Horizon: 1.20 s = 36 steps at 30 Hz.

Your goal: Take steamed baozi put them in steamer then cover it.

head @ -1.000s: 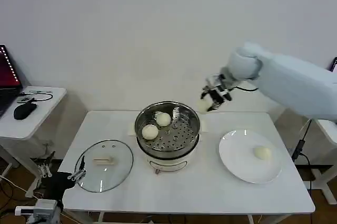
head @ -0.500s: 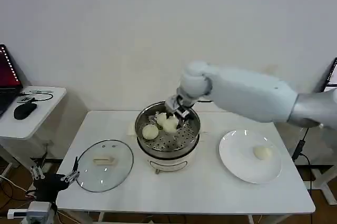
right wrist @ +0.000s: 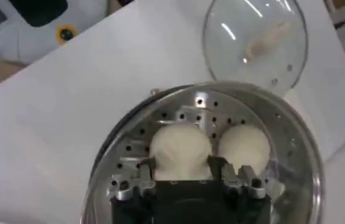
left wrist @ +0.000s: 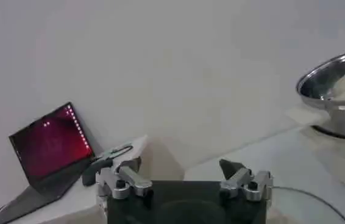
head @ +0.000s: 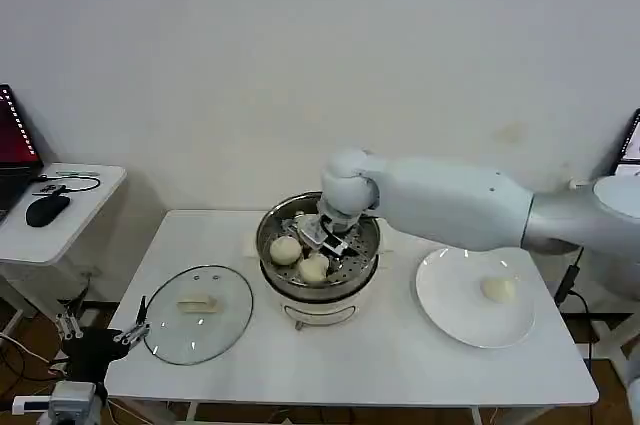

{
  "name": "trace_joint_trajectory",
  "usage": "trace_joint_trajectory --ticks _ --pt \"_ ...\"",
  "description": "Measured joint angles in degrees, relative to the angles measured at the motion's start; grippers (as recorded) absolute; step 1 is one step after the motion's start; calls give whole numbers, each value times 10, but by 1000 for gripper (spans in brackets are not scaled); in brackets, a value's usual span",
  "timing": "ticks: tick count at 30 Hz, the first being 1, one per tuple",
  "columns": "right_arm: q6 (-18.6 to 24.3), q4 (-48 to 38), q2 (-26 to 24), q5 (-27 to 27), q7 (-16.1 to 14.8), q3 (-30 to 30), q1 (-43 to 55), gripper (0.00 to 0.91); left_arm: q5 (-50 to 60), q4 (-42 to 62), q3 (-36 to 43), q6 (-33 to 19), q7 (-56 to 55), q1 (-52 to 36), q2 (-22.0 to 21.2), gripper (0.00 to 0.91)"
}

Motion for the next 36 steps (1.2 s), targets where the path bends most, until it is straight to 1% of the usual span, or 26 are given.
trace_joint_trajectory --ticks 6,7,8,9,16,24,30,36 --pt "7 3 1 -5 -1 -6 -3 595 0 0 0 0 0 1 0 907" --pt "8 3 2 -5 -1 -7 -3 725 0 0 0 0 0 0 0 907" --pt "8 2 2 -5 -1 -7 -3 806 0 0 0 0 0 0 0 907" --pt "10 2 2 -5 -2 -8 -3 907 0 1 0 0 0 0 0 907" --pt "22 5 1 -3 -3 -11 1 907 0 2 0 0 0 0 -1 907" --pt "20 4 -8 6 0 -6 19 907 0 4 2 0 0 -3 2 907" --pt "5 -7 -26 15 11 11 35 907 -1 6 6 0 0 -9 8 907" --pt "-31 -20 -72 28 18 19 56 907 -5 10 10 1 1 -12 17 907"
